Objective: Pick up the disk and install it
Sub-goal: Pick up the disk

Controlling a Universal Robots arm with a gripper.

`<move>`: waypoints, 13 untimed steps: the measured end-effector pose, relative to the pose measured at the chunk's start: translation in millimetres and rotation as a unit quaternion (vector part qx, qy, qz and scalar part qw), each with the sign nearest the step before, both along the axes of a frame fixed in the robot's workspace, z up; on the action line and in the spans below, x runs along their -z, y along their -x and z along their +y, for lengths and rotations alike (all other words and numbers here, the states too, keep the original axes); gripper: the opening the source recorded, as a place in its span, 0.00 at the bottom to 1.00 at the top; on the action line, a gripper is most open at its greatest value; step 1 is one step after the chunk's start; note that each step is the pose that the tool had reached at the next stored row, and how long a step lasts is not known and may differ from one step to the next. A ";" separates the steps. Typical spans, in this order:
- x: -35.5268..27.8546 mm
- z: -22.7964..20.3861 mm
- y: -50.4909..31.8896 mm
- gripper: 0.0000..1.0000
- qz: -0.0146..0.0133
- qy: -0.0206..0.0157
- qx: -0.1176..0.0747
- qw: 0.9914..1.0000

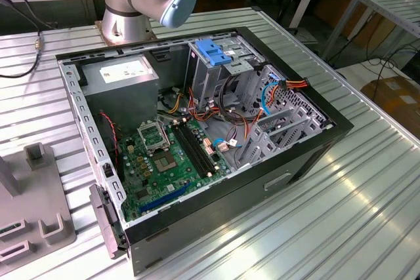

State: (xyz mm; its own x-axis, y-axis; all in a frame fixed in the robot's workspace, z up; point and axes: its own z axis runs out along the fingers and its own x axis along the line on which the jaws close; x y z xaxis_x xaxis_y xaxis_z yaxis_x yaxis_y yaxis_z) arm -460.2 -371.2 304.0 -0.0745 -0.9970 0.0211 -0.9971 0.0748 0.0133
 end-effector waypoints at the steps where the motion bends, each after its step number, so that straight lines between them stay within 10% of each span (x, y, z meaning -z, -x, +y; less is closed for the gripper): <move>1: 1.7 0.1 0.8 0.56 -0.001 0.000 0.000 1.000; 13: 2.7 0.2 1.0 0.56 -0.001 0.000 0.000 1.000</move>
